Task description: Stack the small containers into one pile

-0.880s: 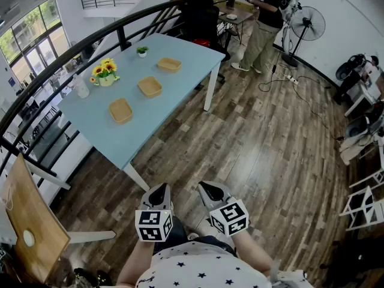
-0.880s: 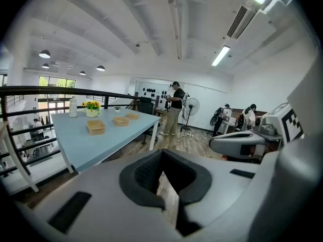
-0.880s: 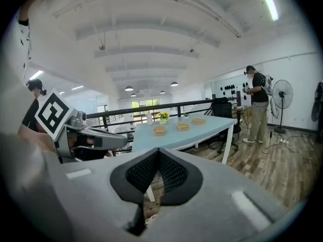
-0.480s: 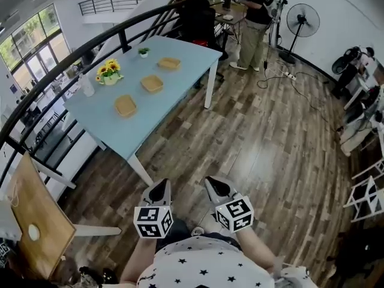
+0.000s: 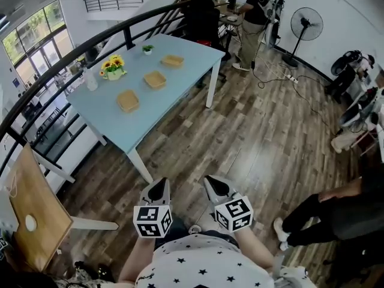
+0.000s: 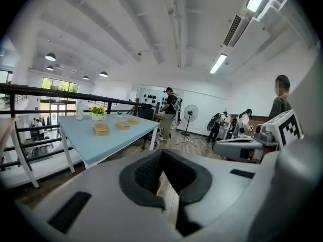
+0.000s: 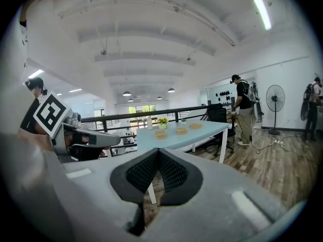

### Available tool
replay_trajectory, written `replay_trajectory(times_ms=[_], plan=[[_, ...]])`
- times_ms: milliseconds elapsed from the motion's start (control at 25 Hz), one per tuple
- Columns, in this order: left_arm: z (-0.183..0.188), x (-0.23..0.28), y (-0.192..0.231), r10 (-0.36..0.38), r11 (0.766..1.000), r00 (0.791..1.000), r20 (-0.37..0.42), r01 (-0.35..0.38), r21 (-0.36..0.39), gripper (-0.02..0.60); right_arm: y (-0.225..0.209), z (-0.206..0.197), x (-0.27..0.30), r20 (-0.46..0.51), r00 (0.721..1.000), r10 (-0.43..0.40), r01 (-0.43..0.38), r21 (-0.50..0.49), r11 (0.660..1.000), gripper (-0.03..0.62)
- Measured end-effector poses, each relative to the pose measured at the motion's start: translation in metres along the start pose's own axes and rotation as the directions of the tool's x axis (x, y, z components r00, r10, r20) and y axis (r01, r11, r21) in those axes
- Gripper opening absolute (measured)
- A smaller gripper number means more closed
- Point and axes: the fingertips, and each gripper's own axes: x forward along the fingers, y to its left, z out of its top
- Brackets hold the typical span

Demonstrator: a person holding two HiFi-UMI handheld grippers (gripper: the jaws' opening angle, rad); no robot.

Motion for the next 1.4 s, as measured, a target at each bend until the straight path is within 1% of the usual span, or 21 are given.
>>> replay_trajectory(times_ms=[240, 440, 520, 640, 880, 1080, 1280, 1400], plan=[[-0.008, 0.000, -0.007, 0.001, 1.000, 1.000, -0.021, 0.000, 0.016, 0.005, -0.006, -0.002, -0.003, 0.008, 1.000, -0.004, 0.003, 0.036, 0.999, 0.006], [-0.007, 0.004, -0.013, -0.008, 1.000, 1.000, -0.021, 0.008, 0.013, 0.008, -0.011, -0.004, -0.005, 0.012, 1.000, 0.009, -0.010, 0.055, 0.998, 0.006], [-0.008, 0.008, -0.016, -0.014, 1.000, 0.999, -0.031, 0.014, 0.018, 0.043, -0.015, -0.006, -0.005, 0.008, 1.000, 0.010, -0.011, 0.061, 0.998, 0.006], [-0.011, 0.012, -0.020, -0.021, 0.999, 0.999, -0.043, 0.022, 0.023, 0.057, -0.019, -0.010, -0.005, -0.004, 1.000, 0.014, -0.014, 0.072, 0.997, 0.008], [-0.009, 0.030, -0.023, -0.036, 0.998, 0.998, -0.056, 0.039, 0.047, 0.095, -0.030, -0.016, 0.001, -0.036, 0.999, 0.007, -0.005, 0.067, 0.998, 0.033], [-0.002, 0.052, -0.021, -0.045, 0.997, 0.998, -0.049, 0.048, 0.056, 0.133, -0.050, -0.015, 0.015, -0.050, 0.999, -0.009, 0.013, 0.073, 0.997, 0.082], [0.010, 0.080, -0.012, -0.037, 0.998, 0.999, -0.038, 0.039, 0.049, 0.141, -0.070, -0.008, 0.039, -0.058, 0.998, 0.000, 0.004, 0.068, 0.998, 0.145], [0.019, 0.100, -0.004, -0.032, 0.998, 0.999, -0.038, 0.034, 0.054, 0.141, -0.082, -0.002, 0.058, -0.063, 0.998, 0.009, -0.005, 0.062, 0.998, 0.162]])
